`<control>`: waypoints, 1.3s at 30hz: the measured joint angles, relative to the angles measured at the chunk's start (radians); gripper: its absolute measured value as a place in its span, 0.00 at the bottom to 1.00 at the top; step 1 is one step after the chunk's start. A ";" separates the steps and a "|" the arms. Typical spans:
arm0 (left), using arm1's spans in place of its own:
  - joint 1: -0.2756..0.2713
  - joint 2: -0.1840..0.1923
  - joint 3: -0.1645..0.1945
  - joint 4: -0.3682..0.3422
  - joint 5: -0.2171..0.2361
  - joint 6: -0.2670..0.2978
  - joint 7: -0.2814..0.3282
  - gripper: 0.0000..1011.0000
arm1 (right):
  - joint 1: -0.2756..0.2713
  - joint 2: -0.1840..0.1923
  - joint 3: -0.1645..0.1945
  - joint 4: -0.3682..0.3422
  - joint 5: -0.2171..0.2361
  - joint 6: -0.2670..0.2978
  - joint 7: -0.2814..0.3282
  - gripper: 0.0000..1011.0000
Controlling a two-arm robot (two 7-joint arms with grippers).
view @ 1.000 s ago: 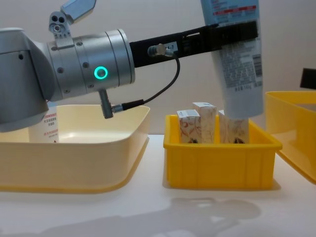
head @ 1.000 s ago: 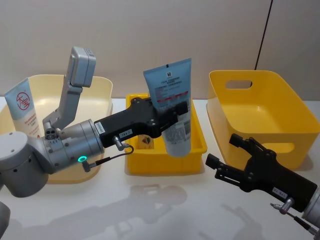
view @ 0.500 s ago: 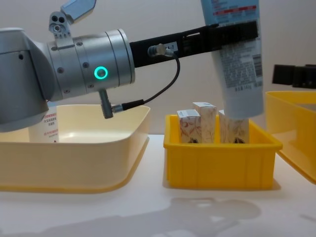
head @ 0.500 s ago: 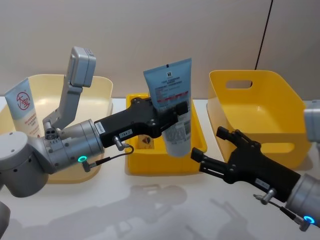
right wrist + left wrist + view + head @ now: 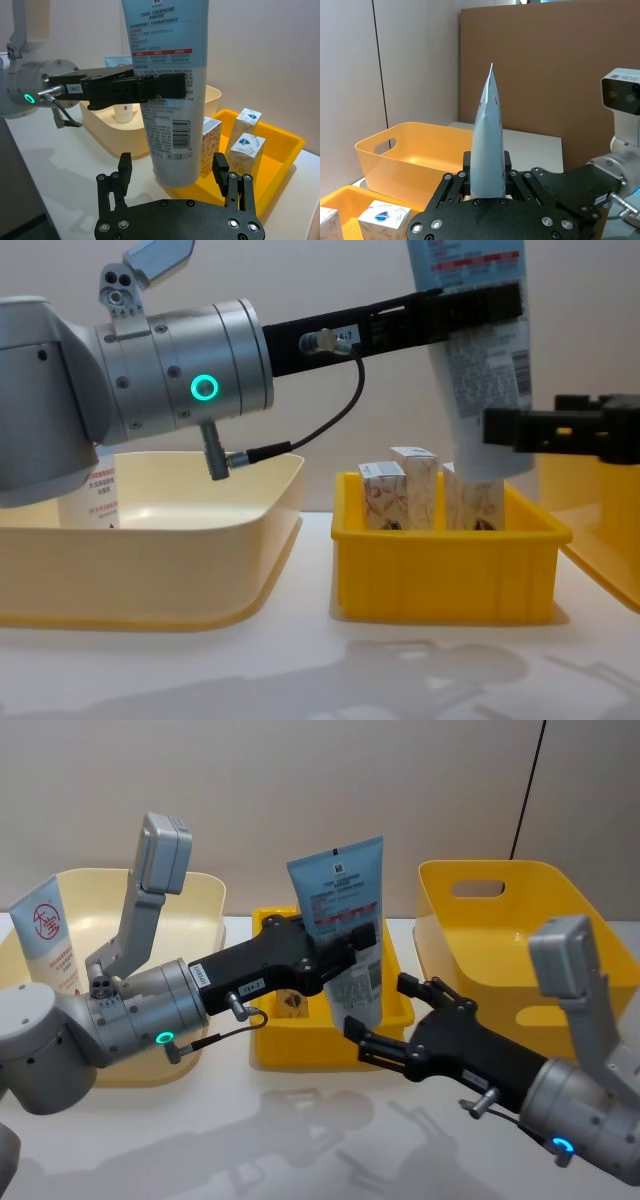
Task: Bimanual collaborative sorting of washing and personal care products
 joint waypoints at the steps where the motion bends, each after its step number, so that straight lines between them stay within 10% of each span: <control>1: 0.000 0.000 0.000 0.000 0.000 0.000 0.000 0.30 | 0.013 -0.006 -0.013 0.010 -0.007 0.001 -0.005 0.99; 32: 0.000 0.000 -0.001 0.000 0.000 0.000 0.001 0.30 | 0.189 -0.157 -0.129 0.164 -0.102 -0.031 -0.066 0.99; 39: 0.000 0.000 -0.002 0.000 0.000 0.000 0.001 0.30 | 0.202 -0.170 -0.135 0.174 -0.105 -0.031 -0.065 0.82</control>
